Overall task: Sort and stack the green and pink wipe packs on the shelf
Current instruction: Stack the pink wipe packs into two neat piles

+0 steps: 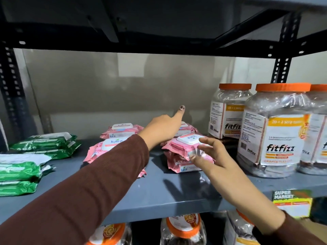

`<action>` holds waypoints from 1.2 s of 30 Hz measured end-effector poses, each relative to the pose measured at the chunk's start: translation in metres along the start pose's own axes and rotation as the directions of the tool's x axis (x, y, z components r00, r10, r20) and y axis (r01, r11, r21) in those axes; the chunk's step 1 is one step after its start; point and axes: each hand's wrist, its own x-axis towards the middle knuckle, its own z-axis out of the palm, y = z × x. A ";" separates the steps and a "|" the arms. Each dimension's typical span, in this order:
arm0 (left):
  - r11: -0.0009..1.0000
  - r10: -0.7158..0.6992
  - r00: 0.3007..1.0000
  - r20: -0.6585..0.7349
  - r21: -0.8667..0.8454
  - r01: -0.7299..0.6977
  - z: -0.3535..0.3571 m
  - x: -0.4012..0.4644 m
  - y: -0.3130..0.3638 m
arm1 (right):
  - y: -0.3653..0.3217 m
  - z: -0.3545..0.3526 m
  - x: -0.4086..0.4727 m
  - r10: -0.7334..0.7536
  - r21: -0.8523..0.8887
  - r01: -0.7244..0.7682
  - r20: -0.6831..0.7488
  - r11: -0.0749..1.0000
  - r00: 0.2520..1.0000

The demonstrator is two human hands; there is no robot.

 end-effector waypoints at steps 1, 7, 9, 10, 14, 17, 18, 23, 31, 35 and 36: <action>1.000 -0.009 1.000 0.004 -0.026 0.009 -0.001 -0.004 0.000 | -0.001 -0.002 -0.001 -0.001 -0.116 0.001 0.001 0.993 1.000; 0.950 -0.030 0.984 0.175 -0.300 0.083 -0.002 -0.027 0.008 | -0.002 -0.007 0.013 -0.094 -0.684 0.024 -0.066 0.729 0.993; 0.940 -0.042 0.993 0.106 -0.332 0.075 -0.002 -0.021 0.001 | 0.002 -0.012 0.022 -0.130 -0.754 -0.006 -0.121 0.657 0.984; 0.932 -0.059 0.997 0.054 -0.355 0.074 -0.004 -0.017 -0.003 | 0.003 -0.014 0.025 -0.132 -0.764 -0.022 -0.140 0.645 0.981; 0.854 -0.158 0.987 -0.004 -0.503 0.134 -0.004 -0.005 -0.014 | 0.007 -0.014 0.036 -0.202 -0.826 -0.019 -0.160 0.563 0.966; 0.828 -0.192 0.981 0.021 -0.533 0.173 0.003 -0.001 -0.015 | 0.011 -0.020 0.043 -0.207 -0.804 0.046 -0.097 0.593 0.974; 0.826 -0.193 0.980 0.043 -0.532 0.186 0.006 0.000 -0.016 | 0.012 -0.026 0.045 -0.185 -0.765 0.075 -0.058 0.640 0.981; 0.701 -0.165 0.959 0.231 -0.656 0.279 0.017 -0.006 -0.024 | 0.019 -0.050 0.055 -0.042 -0.488 0.080 0.088 0.869 0.995; 0.535 -0.029 0.944 0.329 -0.793 0.293 0.031 -0.023 -0.028 | 0.038 -0.051 0.063 0.118 -0.038 -0.114 0.149 0.993 0.982; 0.436 -0.105 0.956 0.275 -0.851 0.293 0.037 -0.032 -0.026 | 0.038 -0.042 0.062 0.171 0.372 -0.197 0.102 0.907 0.980; 0.388 -0.125 0.951 0.284 -0.868 0.311 0.039 -0.033 -0.027 | 0.037 -0.040 0.062 0.183 0.454 -0.209 0.099 0.866 0.978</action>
